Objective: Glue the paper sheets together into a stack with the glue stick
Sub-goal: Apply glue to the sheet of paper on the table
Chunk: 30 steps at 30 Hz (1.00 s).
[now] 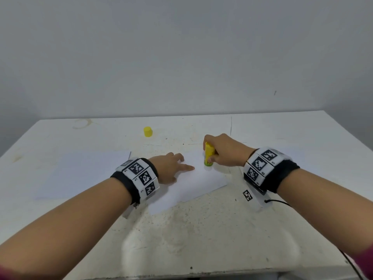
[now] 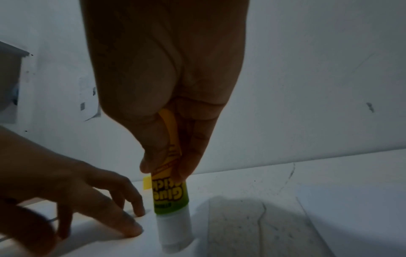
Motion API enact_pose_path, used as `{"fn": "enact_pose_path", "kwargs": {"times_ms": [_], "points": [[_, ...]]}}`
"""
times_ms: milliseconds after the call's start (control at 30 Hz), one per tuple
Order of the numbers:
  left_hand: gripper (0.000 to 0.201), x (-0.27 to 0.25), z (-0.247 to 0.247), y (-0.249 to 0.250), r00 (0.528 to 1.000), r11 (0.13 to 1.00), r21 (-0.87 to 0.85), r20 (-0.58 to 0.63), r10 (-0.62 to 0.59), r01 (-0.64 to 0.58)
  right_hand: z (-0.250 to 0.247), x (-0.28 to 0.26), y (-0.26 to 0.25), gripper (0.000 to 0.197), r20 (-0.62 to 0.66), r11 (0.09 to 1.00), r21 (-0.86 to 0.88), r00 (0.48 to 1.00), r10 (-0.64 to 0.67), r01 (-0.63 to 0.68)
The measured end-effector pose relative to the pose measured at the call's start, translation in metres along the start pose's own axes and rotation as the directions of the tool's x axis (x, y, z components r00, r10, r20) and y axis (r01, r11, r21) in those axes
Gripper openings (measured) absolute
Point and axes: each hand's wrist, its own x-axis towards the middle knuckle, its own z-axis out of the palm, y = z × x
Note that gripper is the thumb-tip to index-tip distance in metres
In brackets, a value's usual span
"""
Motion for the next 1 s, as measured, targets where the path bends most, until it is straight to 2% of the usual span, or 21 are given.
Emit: {"fn": "enact_pose_path", "kwargs": {"times_ms": [333,433,500,567,700,767,833,1000], "points": [[0.080,-0.001,-0.002,-0.007,1.000,1.000,0.011,0.015,0.027,-0.028,-0.004,-0.033,0.008,0.027,0.058,1.000,0.001,0.998,-0.020,0.020],[0.076,-0.002,0.000,-0.008,1.000,1.000,-0.031,0.013,-0.003,0.003,-0.014,-0.029,0.008,0.026,-0.140,0.988,0.155,0.990,0.009,0.013],[0.072,-0.004,0.002,-0.009,1.000,1.000,-0.014,-0.020,-0.017,0.017,-0.020,-0.023,0.010,0.025,-0.281,0.943,0.332,0.956,0.081,0.017],[0.070,-0.006,0.005,-0.012,0.999,1.000,-0.017,-0.054,0.000,-0.001,-0.024,-0.016,0.012,0.023,-0.344,0.915,0.404,0.929,0.138,0.014],[0.076,-0.008,0.006,-0.018,0.993,0.992,-0.048,-0.013,0.119,-0.119,-0.020,0.001,0.012,0.023,-0.330,0.914,0.405,0.930,0.164,-0.017],[0.071,-0.008,0.009,-0.018,0.997,0.996,-0.034,0.013,0.082,-0.082,-0.017,0.008,0.009,0.024,-0.309,0.916,0.401,0.937,0.164,-0.028],[0.066,-0.009,0.010,-0.017,0.999,0.998,-0.035,-0.019,0.044,-0.044,-0.014,0.015,0.005,0.025,-0.295,0.911,0.412,0.942,0.163,-0.029],[0.070,-0.009,0.007,-0.015,0.997,0.998,-0.066,-0.074,-0.014,0.009,-0.007,0.030,-0.007,0.027,-0.264,0.907,0.421,0.953,0.146,-0.022]]}}
